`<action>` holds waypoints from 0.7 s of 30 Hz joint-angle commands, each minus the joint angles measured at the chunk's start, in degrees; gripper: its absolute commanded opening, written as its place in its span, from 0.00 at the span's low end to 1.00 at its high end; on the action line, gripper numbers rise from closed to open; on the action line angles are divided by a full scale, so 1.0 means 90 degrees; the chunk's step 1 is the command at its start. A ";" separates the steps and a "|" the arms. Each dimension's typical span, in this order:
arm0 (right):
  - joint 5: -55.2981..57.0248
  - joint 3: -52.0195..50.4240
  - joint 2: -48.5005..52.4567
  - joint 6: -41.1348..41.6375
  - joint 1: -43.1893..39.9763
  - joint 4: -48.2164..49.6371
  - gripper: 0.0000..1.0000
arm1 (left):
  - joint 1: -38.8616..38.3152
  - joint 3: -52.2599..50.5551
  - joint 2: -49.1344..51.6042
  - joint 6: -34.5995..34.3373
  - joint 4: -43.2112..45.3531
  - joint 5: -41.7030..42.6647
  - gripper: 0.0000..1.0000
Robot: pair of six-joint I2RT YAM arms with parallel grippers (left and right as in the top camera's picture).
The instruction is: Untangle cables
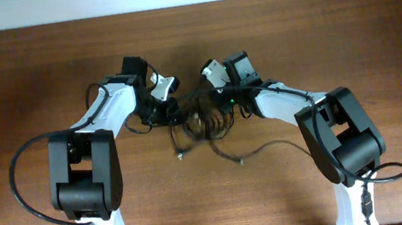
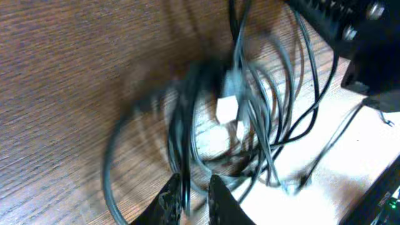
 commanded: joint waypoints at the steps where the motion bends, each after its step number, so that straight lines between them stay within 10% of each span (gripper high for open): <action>1: 0.0733 -0.0406 0.0083 0.0556 -0.0158 -0.0687 0.04 | -0.0010 -0.0027 0.0058 -0.0087 0.0012 -0.0022 0.14; 10: 0.0187 -0.0406 -0.4034 0.0738 -0.0199 -0.2936 0.04 | -0.0007 -0.0027 0.0058 -0.0090 0.0012 -0.0024 0.13; 14: 0.0117 -0.0420 -0.4180 0.1387 -0.0197 -0.3745 0.04 | -0.0007 -0.0027 0.0058 -0.0090 0.0012 -0.0024 0.13; 21: -0.3781 -0.0418 -0.4034 0.1676 -0.0204 -0.2849 0.04 | -0.0007 -0.0027 0.0058 -0.0163 0.0000 -0.0022 0.15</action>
